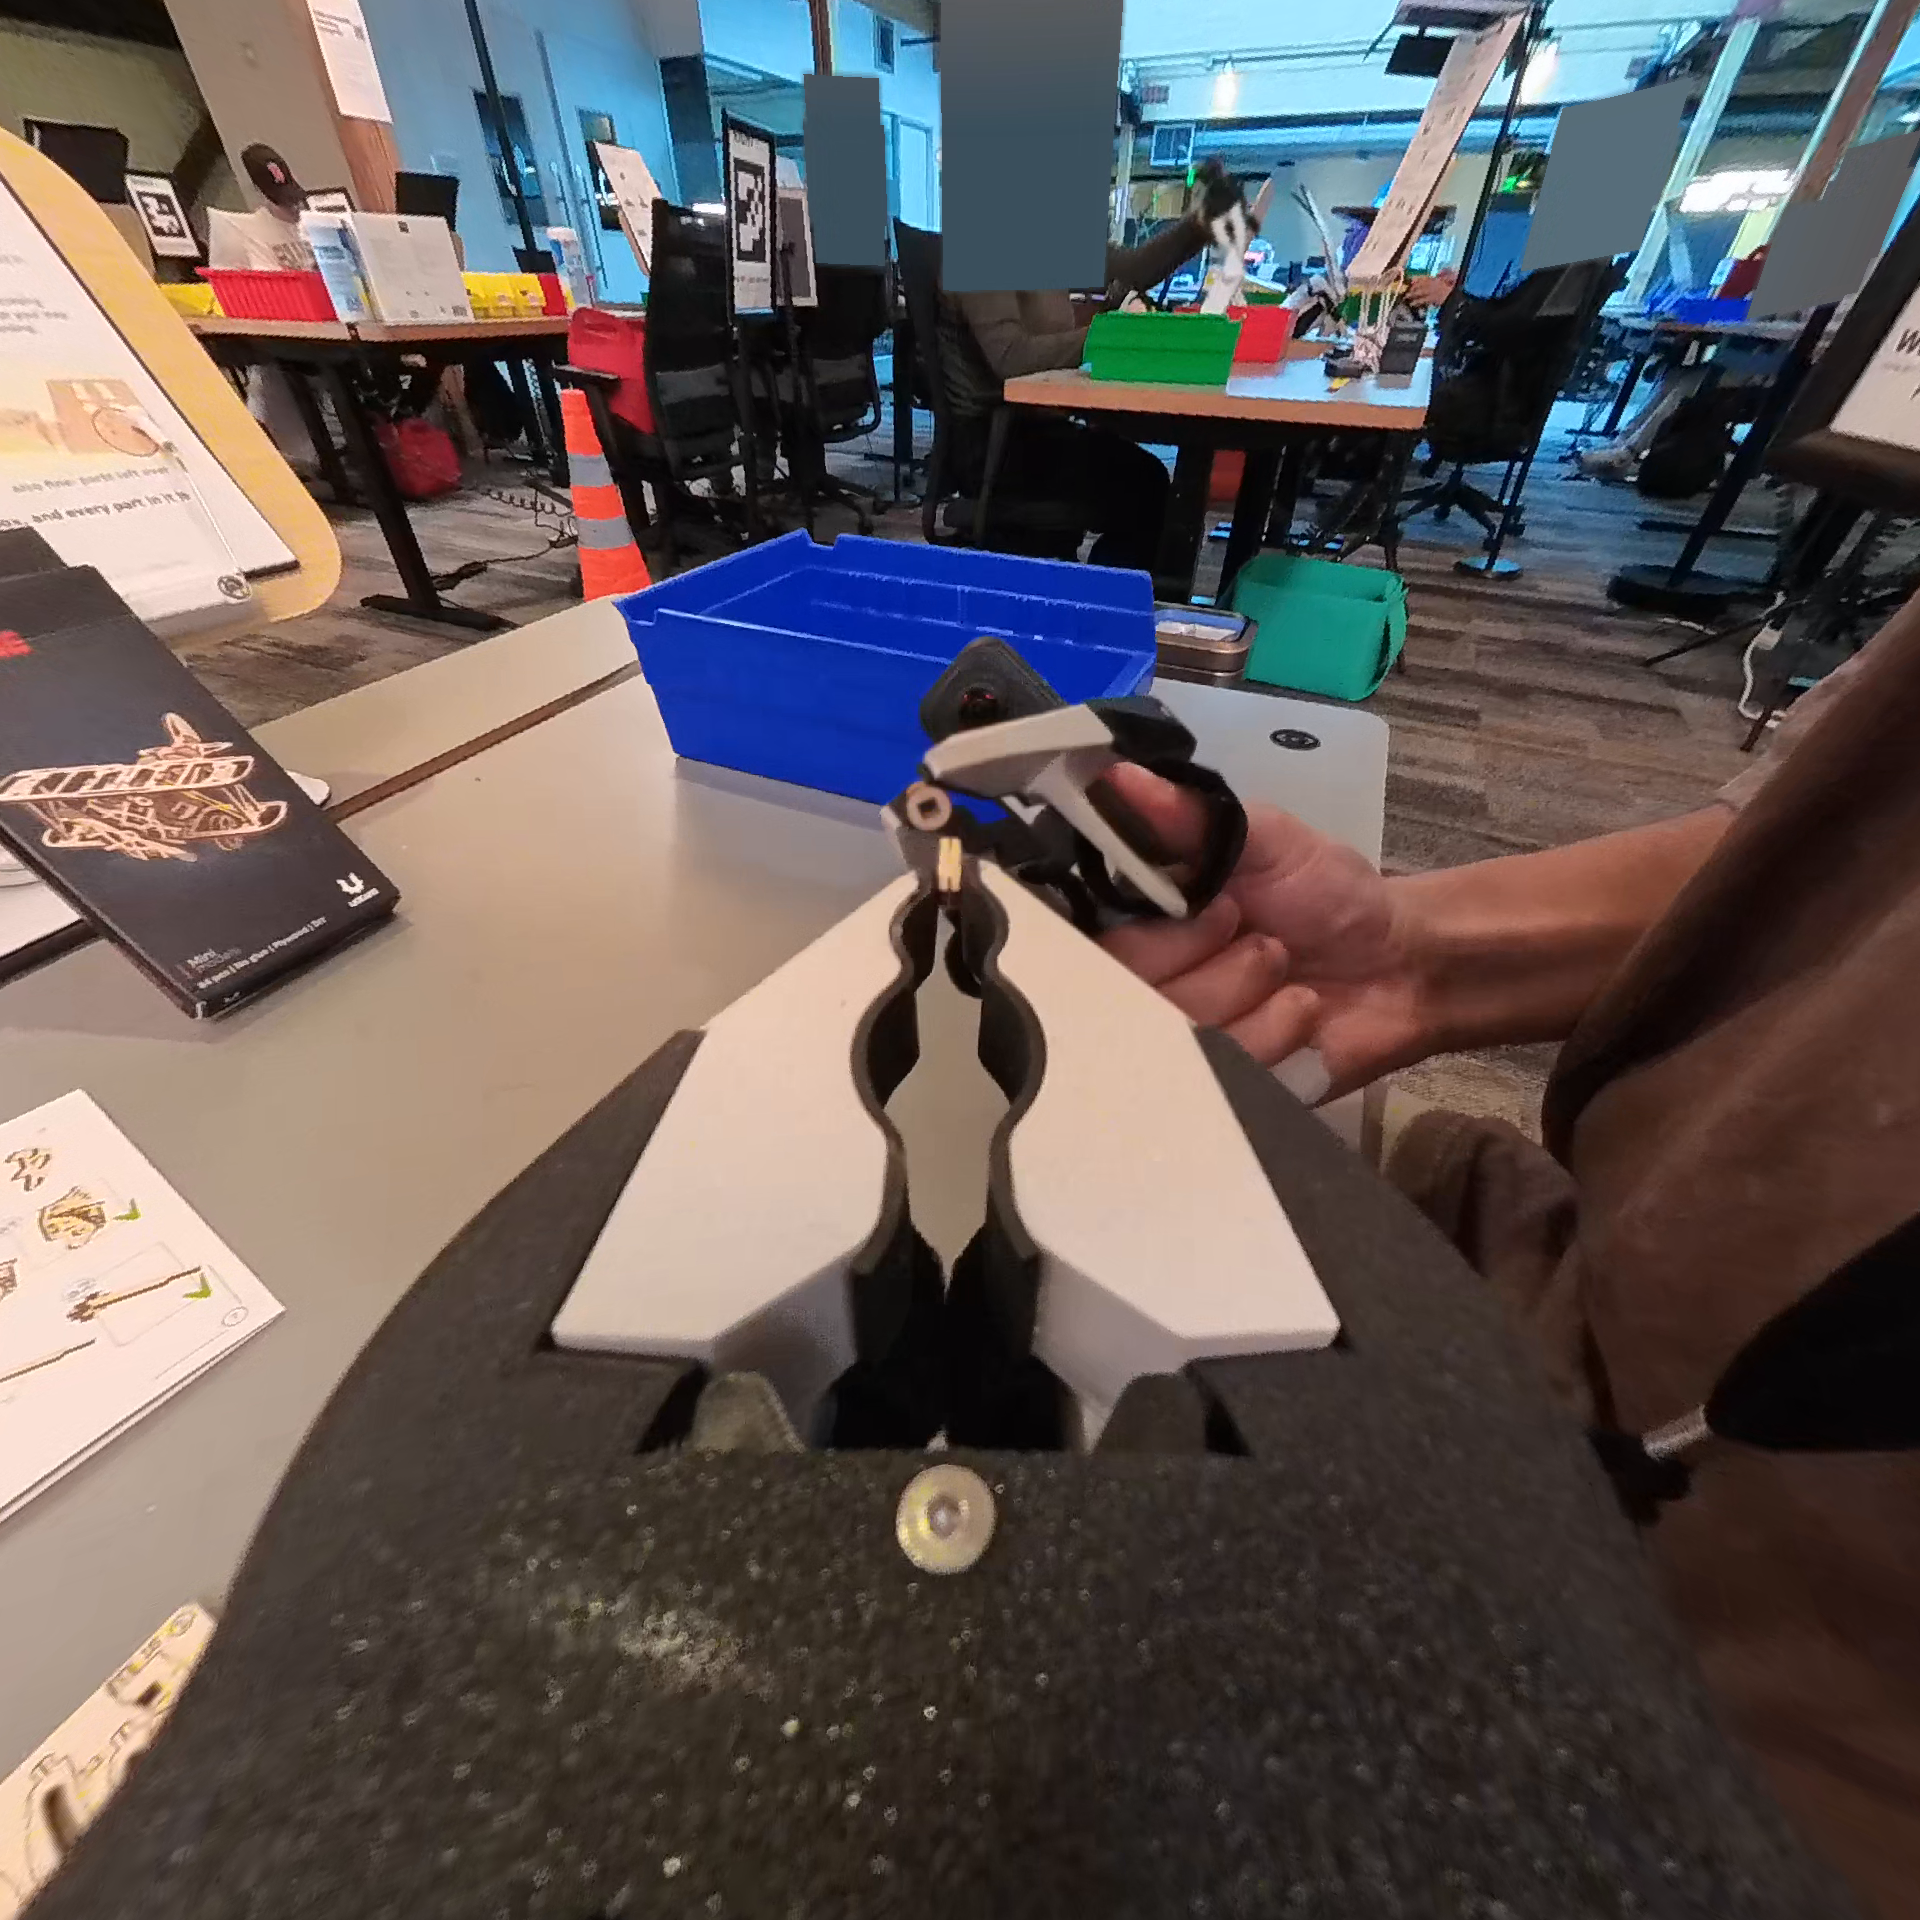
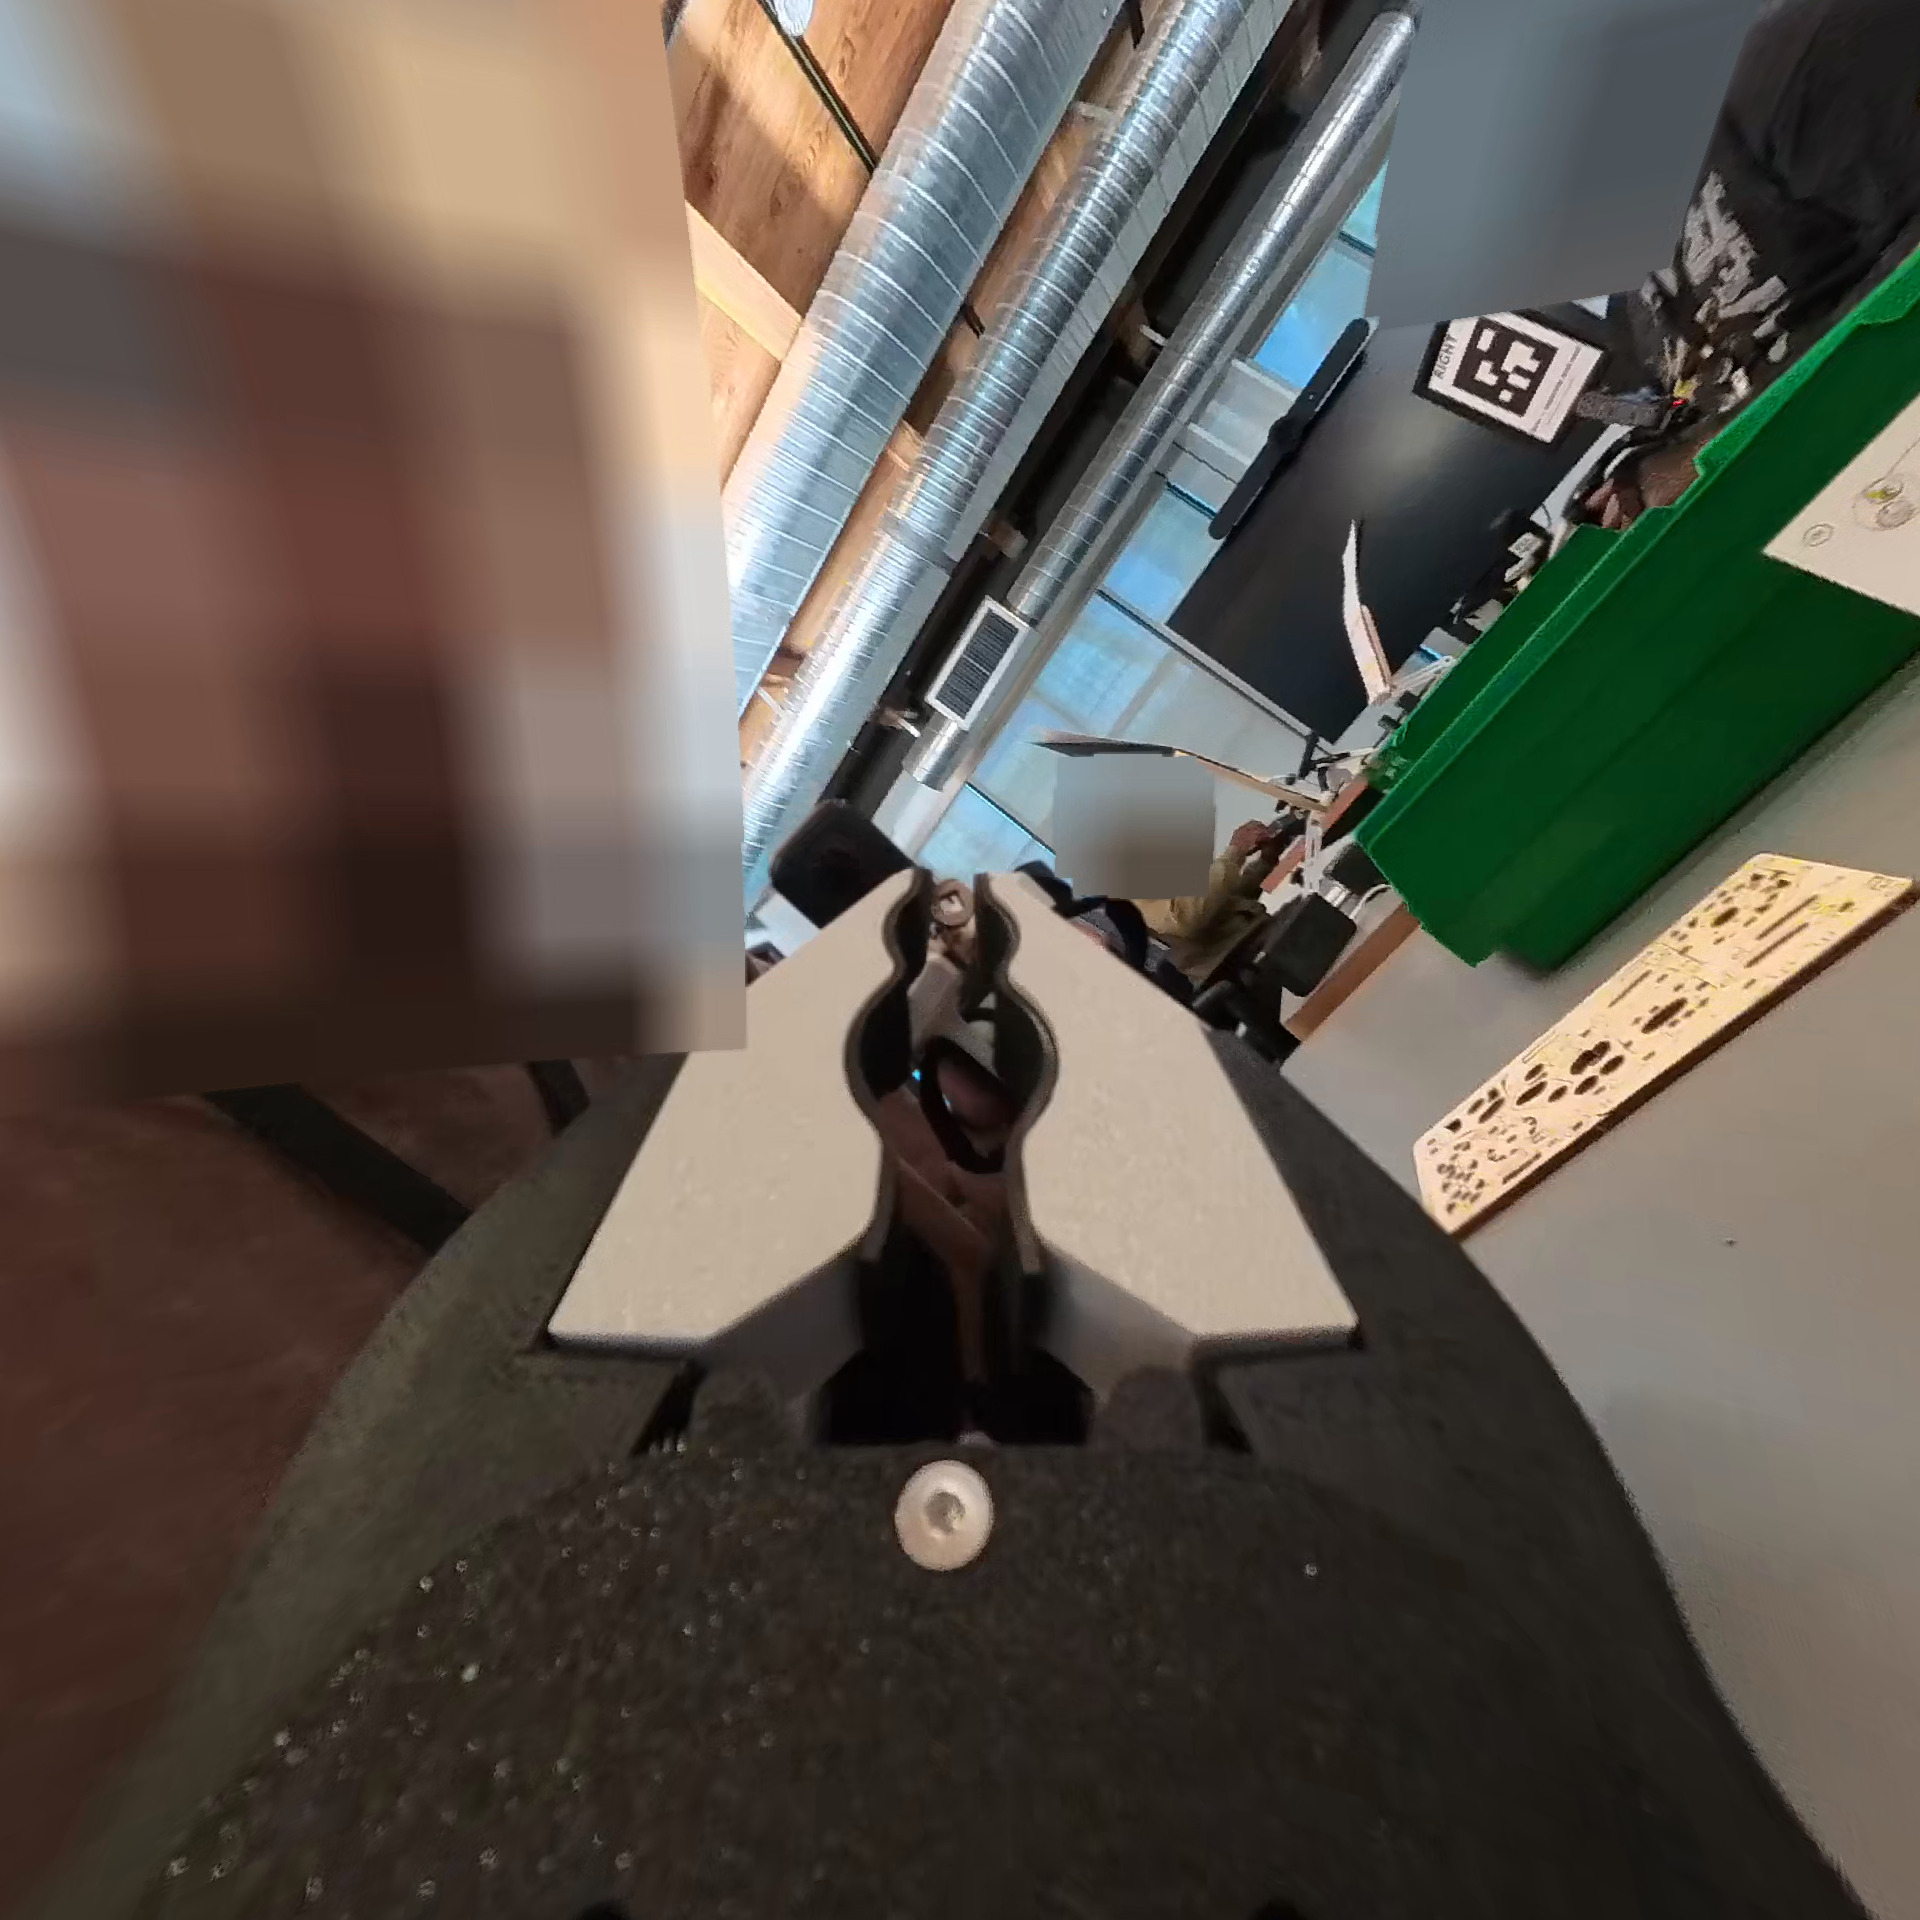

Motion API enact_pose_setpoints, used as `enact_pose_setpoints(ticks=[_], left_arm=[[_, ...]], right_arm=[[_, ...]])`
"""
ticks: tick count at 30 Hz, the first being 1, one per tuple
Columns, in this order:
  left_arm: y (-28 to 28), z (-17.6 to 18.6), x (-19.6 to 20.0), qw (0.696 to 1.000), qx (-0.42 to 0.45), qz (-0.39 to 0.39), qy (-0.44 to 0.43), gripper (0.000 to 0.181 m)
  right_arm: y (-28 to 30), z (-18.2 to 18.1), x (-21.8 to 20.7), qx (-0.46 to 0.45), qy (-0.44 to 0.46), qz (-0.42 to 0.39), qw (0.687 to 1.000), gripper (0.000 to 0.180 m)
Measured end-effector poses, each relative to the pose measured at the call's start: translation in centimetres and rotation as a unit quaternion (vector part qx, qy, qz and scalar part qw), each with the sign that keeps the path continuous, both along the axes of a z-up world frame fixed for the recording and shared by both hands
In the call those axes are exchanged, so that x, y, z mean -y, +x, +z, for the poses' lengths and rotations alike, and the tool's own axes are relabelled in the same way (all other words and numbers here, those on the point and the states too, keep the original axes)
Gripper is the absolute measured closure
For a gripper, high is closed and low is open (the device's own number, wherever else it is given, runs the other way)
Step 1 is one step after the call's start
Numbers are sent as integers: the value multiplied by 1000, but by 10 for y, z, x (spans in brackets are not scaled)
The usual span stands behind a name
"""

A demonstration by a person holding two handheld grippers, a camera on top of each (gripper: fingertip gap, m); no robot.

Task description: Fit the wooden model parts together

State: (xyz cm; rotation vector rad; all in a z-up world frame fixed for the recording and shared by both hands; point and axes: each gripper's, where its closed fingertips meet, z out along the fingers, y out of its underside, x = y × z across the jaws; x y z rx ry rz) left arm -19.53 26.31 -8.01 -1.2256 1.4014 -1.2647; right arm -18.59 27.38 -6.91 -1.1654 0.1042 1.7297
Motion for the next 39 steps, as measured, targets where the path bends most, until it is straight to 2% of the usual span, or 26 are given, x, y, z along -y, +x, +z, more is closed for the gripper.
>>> enact_pose_setpoints(ticks=[1, 17, 24, 31, 39], left_arm=[[0, 1, 0, 1000, 1, 1, -4, 179], [0, 0, -4, 999, -3, -6, -38, 179], [-1, -5, -6, 999, -19, -8, -32, 179], [-2, -4, -5, 994, -18, -30, -105, 179], [-2, -8, -5, 992, -29, -35, -120, 179]], right_arm=[[-2, 0, 1, 8, 3, 0, 1000, 172], [-7, -3, -3, 54, 12, -42, 998, 173], [-7, -7, -6, 28, -7, -34, 999, 173], [-8, -6, -6, 59, 12, -54, 997, 173], [-9, -10, -7, 95, 15, -63, 993, 173]])
